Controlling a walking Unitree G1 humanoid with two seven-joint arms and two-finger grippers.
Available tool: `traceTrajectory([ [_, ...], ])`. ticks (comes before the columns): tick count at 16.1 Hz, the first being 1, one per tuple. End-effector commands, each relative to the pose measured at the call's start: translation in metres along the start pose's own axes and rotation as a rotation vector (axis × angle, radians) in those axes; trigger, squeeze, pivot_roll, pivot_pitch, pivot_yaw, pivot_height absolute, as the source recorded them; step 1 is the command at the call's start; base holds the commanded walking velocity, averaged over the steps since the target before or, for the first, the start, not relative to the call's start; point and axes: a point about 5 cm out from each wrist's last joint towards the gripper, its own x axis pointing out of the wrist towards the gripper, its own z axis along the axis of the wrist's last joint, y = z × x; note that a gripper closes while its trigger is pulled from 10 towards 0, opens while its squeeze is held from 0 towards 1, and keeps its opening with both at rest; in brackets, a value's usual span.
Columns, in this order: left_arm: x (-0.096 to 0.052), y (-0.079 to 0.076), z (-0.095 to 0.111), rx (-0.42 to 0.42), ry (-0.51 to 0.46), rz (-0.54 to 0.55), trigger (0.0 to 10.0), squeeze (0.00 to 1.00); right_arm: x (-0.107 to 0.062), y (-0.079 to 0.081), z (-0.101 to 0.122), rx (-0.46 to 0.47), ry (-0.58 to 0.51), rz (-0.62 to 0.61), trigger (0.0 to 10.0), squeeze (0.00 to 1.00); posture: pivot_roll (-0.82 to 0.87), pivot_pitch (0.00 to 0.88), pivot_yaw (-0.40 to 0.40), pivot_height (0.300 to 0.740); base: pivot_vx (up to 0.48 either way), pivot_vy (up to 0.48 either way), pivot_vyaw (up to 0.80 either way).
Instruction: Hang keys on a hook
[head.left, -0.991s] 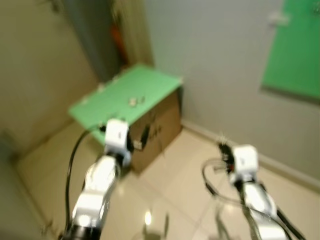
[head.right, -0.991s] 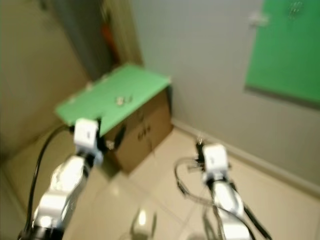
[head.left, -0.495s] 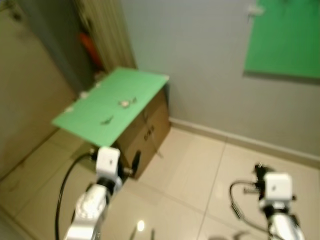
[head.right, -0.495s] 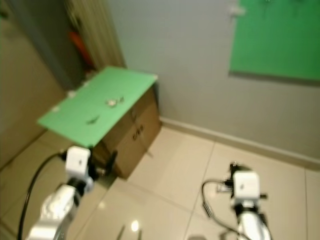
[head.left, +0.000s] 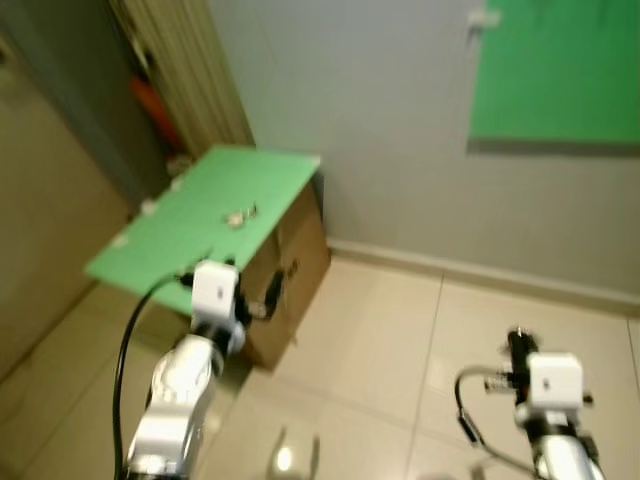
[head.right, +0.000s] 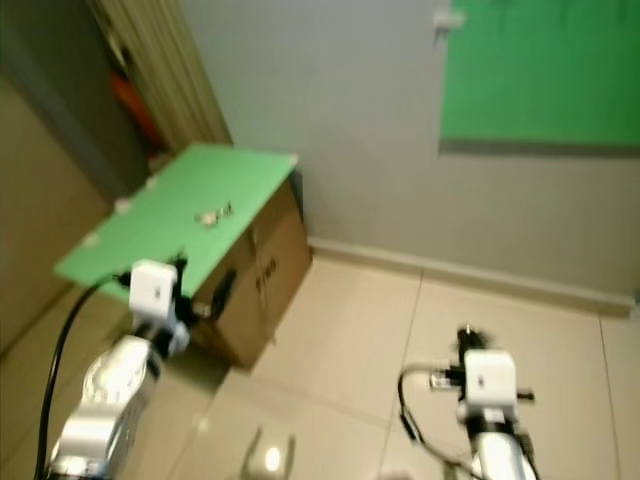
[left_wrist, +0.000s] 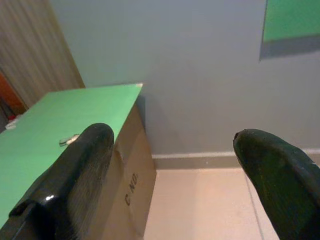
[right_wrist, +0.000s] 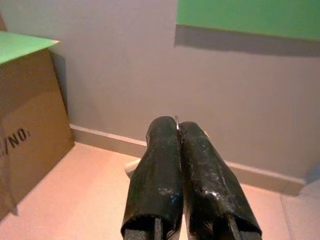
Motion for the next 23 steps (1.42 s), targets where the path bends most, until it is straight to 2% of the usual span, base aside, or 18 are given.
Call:
traceTrajectory([
  [1, 0.0, 0.003, -0.002, -0.003, 0.012, 0.003, 10.0, 0.0, 0.0, 0.004, 0.002, -0.005, -0.021, 0.017, 0.0, 0.0, -0.3, 0.031, 0.211, 0.74, 0.461, 0.0, 0.0],
  [6, 0.001, -0.001, -0.002, 0.015, 0.005, -0.028, 10.0, 0.0, 0.012, 0.003, 0.005, 0.019, -0.014, -0.008, 0.0, 0.0, -0.29, 0.021, 0.212, 0.74, 0.463, 0.0, 0.0],
  [11, 0.003, -0.001, -0.002, 0.014, 0.0, -0.03, 10.0, 0.0, 0.027, 0.012, 0.013, 0.034, -0.052, 0.024, 0.0, 0.0, -0.28, 0.01, 0.205, 0.74, 0.474, 0.0, 0.0],
  [14, 0.004, 0.0, -0.002, -0.001, -0.013, -0.021, 10.0, 0.0, 0.032, 0.017, 0.014, 0.011, -0.054, 0.068, 0.0, 0.0, -0.27, 0.007, 0.2, 0.74, 0.472, 0.0, 0.0],
  [17, 0.003, 0.0, -0.01, -0.008, 0.019, 0.009, 10.0, 0.0, 0.042, 0.021, 0.017, 0.013, -0.051, 0.106, 0.0, 0.0, -0.27, 0.01, 0.172, 0.74, 0.0, 0.0, 0.0],
  [20, 0.004, -0.006, -0.011, -0.016, 0.005, 0.01, 10.0, 0.0, 0.059, 0.031, 0.029, -0.002, -0.083, 0.183, 0.0, 0.0, -0.26, 0.016, 0.145, 0.74, 0.0, -0.467, 0.26],
  [23, 0.009, -0.016, -0.008, -0.03, -0.027, 0.023, 10.0, 0.0, 0.077, 0.024, 0.038, -0.033, -0.092, 0.214, 0.0, 0.0, -0.25, 0.028, 0.07, 0.74, 0.0, -0.465, 0.71],
])
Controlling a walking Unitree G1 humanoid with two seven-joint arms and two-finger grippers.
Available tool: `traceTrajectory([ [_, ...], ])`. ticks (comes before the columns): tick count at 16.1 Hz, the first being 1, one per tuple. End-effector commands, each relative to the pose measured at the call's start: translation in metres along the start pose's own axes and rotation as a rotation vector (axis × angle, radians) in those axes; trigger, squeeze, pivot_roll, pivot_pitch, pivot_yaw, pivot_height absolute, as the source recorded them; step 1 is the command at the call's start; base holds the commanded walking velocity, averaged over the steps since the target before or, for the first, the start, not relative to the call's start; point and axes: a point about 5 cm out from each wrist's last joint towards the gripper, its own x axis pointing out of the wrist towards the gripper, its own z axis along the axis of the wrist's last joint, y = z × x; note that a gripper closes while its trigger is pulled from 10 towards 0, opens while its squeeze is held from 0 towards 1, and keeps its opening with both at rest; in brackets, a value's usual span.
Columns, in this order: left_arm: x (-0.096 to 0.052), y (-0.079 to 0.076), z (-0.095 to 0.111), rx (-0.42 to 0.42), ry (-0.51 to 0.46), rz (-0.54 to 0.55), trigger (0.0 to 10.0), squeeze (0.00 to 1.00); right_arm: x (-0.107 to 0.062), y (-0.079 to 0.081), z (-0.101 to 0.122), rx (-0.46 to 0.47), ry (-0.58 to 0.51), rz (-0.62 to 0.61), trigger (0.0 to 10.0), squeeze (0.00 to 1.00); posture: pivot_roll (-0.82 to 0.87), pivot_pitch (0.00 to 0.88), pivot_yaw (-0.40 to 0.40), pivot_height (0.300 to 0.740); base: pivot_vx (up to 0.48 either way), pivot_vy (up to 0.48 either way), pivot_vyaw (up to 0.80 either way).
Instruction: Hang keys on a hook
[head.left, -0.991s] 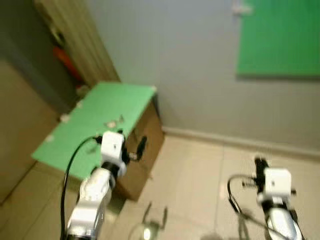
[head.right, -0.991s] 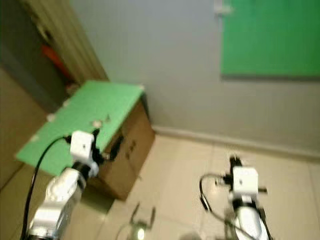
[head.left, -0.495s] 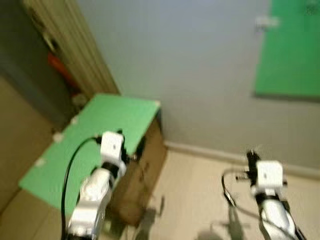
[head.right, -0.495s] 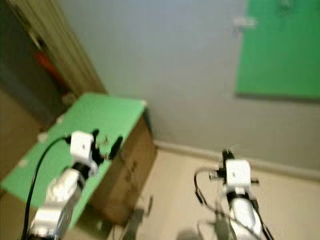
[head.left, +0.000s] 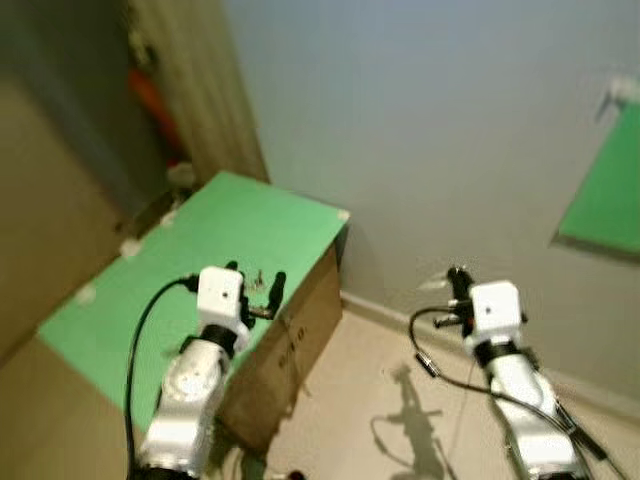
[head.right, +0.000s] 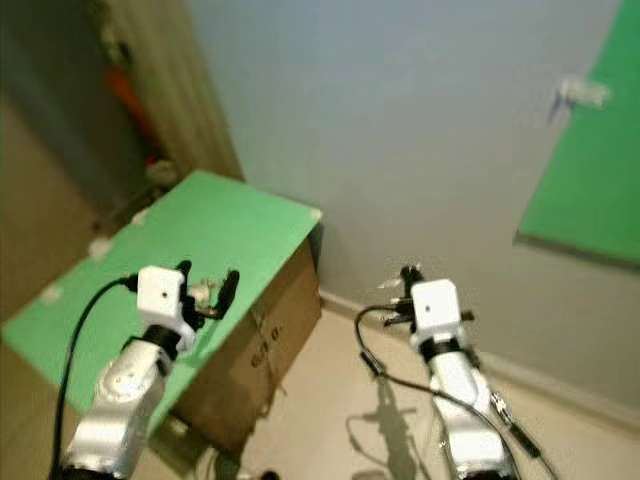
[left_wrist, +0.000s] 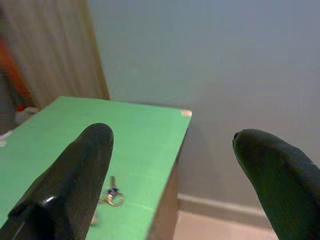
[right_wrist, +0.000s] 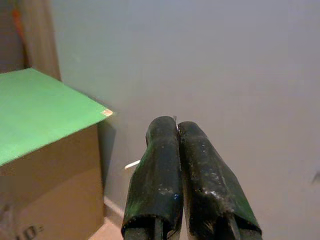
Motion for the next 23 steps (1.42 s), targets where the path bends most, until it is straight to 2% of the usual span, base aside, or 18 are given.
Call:
traceTrajectory([
  [1, 0.001, -0.004, 0.0, 0.004, -0.013, 0.012, 10.0, 0.0, 0.007, -0.003, 0.002, -0.004, 0.01, 0.032, 0.0, 0.0, -0.24, 0.028, 0.055, 0.74, 0.0, -0.465, 0.7],
  [4, 0.002, -0.012, -0.002, 0.005, -0.015, -0.005, 10.0, 0.0, 0.014, -0.004, 0.004, 0.009, 0.009, 0.05, 0.0, 0.0, -0.22, 0.019, 0.052, 0.74, 0.0, -0.465, 0.23],
  [6, 0.005, -0.013, 0.001, 0.031, -0.02, -0.043, 10.0, 0.0, 0.012, 0.006, 0.0, 0.03, 0.012, 0.055, 0.0, 0.0, -0.22, 0.014, 0.067, 0.74, 0.0, -0.458, 0.0],
  [9, 0.01, -0.005, 0.002, 0.056, -0.014, -0.059, 10.0, 0.0, 0.006, 0.02, -0.004, 0.054, 0.012, 0.066, 0.0, 0.0, -0.23, 0.007, 0.096, 0.74, 0.0, -0.445, 0.0],
  [14, 0.015, -0.009, 0.003, 0.057, -0.008, -0.125, 10.0, 0.0, 0.004, 0.02, -0.007, 0.069, 0.019, 0.016, 0.0, 0.0, -0.27, 0.0, 0.149, 0.74, 0.05, -0.316, 0.0],
  [19, 0.021, -0.001, 0.003, 0.071, 0.017, -0.107, 10.0, 0.0, 0.003, 0.021, -0.009, 0.073, 0.026, 0.005, 0.0, 0.0, -0.27, 0.0, 0.16, 0.74, 0.0, 0.0, -0.76],
  [23, 0.021, 0.0, 0.002, 0.074, 0.019, -0.108, 10.0, 0.0, 0.004, 0.021, -0.01, 0.066, 0.027, 0.012, 0.0, 0.0, -0.27, 0.0, 0.156, 0.74, 0.0, 0.0, -0.77],
])
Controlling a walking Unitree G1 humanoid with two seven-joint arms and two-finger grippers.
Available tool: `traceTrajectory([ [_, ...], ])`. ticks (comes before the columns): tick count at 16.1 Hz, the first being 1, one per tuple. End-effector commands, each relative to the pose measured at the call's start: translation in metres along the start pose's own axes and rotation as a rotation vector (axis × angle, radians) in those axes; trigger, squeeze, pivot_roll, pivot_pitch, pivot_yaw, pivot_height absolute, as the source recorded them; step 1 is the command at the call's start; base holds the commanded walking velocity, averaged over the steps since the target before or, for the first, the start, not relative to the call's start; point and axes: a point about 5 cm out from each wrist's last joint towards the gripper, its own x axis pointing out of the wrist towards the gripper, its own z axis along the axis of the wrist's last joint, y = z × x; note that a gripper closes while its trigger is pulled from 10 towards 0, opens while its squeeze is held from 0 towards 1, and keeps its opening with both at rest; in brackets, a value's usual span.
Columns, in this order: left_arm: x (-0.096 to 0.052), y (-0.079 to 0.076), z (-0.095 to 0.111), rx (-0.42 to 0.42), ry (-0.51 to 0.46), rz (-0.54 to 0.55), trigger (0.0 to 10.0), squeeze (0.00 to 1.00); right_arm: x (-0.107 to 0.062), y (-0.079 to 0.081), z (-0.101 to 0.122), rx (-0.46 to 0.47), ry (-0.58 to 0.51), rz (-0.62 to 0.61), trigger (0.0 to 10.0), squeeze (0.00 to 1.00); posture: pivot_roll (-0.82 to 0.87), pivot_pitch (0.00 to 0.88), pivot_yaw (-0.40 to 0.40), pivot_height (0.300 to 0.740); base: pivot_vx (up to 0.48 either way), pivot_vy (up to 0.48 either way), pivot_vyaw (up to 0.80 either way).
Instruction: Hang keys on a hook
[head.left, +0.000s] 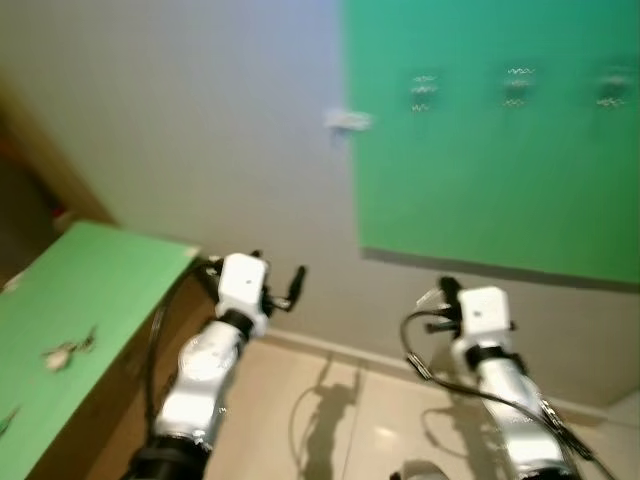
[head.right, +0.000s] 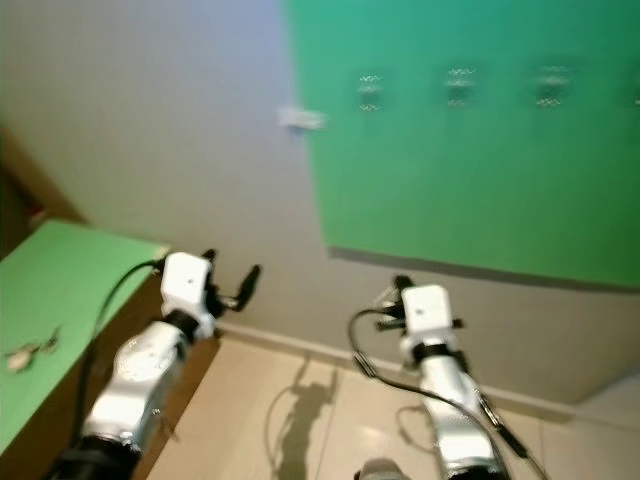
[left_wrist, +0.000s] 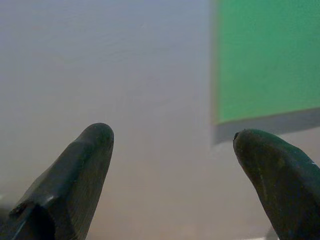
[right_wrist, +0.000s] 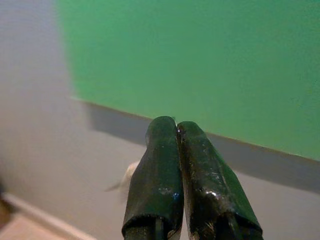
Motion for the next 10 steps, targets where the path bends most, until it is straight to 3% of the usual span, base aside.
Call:
traceTrajectory([
  [1, -0.0042, 0.0098, -0.0031, 0.017, 0.017, 0.023, 10.0, 0.0, 0.004, 0.0059, 0.0051, 0.004, -0.024, 0.019, 0.0, 0.0, -0.27, 0.0, 0.155, 0.74, 0.0, 0.0, -0.77],
  [10, -0.0044, 0.0115, -0.0047, 0.003, 0.02, 0.053, 10.0, 0.0, 0.0075, 0.0059, 0.0042, -0.001, -0.015, 0.019, 0.0, 0.0, -0.26, 0.0, 0.147, 0.74, 0.0, 0.0, -0.77],
])
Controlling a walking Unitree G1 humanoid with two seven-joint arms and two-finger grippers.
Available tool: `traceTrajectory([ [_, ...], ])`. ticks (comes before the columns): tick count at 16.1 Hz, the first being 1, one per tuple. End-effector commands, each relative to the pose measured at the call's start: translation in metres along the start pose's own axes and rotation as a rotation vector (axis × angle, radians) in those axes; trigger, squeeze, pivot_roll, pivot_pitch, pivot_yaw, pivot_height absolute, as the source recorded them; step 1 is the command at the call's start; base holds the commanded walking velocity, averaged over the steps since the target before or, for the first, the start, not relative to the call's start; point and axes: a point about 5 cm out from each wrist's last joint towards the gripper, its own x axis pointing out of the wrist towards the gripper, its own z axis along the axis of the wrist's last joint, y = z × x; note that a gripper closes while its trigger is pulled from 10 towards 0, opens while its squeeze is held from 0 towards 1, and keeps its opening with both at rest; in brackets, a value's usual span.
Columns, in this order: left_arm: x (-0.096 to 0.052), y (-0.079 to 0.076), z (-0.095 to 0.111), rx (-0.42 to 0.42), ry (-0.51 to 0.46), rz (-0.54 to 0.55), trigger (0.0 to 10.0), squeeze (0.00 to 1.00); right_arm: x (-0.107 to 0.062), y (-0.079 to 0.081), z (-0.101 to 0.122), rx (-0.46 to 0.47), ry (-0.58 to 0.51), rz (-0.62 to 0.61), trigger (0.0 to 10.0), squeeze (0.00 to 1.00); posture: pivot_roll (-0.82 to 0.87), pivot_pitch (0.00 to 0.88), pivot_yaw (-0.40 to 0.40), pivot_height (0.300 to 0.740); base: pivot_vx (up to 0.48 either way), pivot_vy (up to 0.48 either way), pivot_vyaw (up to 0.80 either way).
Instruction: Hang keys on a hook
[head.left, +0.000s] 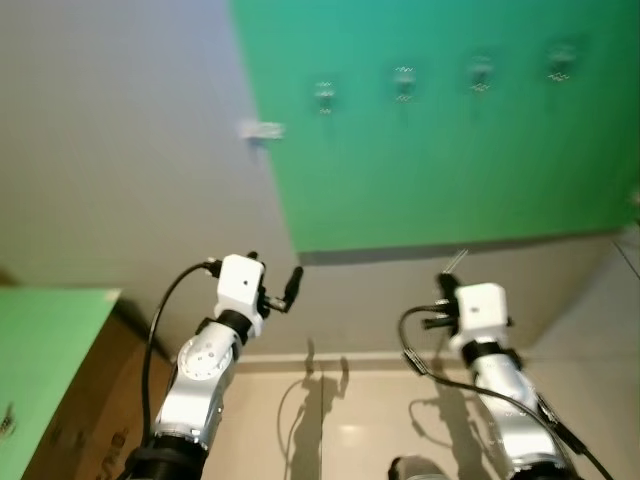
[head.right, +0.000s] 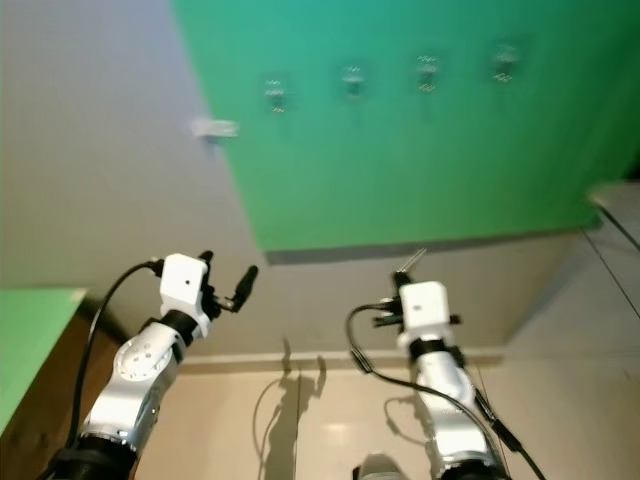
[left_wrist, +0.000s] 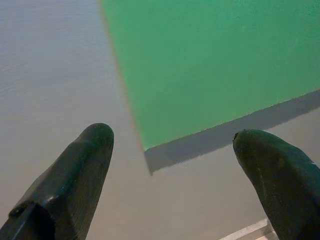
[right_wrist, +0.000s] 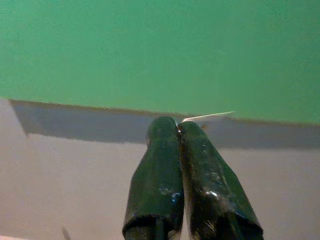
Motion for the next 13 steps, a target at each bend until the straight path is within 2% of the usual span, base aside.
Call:
traceTrajectory([
  [1, -0.002, 0.002, -0.002, -0.008, 0.004, 0.017, 10.0, 0.0, 0.002, -0.003, 0.001, -0.014, -0.004, -0.001, 0.0, 0.0, -0.25, 0.0, 0.147, 0.74, 0.0, 0.0, -0.76],
  [4, -0.006, 0.0, -0.008, -0.039, 0.016, 0.05, 10.0, 0.0, 0.006, -0.002, 0.002, -0.04, 0.014, 0.044, 0.0, 0.0, -0.25, 0.0, 0.136, 0.74, 0.0, 0.0, 0.0],
  [6, -0.013, -0.005, -0.016, -0.061, 0.028, 0.087, 10.0, 0.0, 0.02, -0.021, 0.015, -0.059, 0.009, 0.067, 0.0, 0.0, -0.25, 0.0, 0.108, 0.74, 0.0, 0.0, 0.0],
  [9, -0.015, -0.012, -0.021, -0.079, 0.032, 0.11, 10.0, 0.0, 0.029, -0.035, 0.022, -0.093, 0.013, 0.093, 0.0, 0.0, -0.24, 0.0, 0.065, 0.74, 0.0, 0.0, 0.0],
  [11, -0.015, -0.013, -0.02, -0.056, 0.029, 0.113, 10.0, 0.0, 0.031, -0.034, 0.024, -0.086, 0.014, 0.1, 0.0, 0.0, -0.23, 0.0, 0.064, 0.74, 0.0, 0.0, 0.0],
  [13, -0.014, -0.012, -0.017, -0.044, 0.023, 0.12, 10.0, 0.0, 0.037, -0.025, 0.027, -0.052, -0.003, 0.113, 0.0, 0.0, -0.22, 0.0, 0.071, 0.74, 0.0, 0.0, 0.0],
])
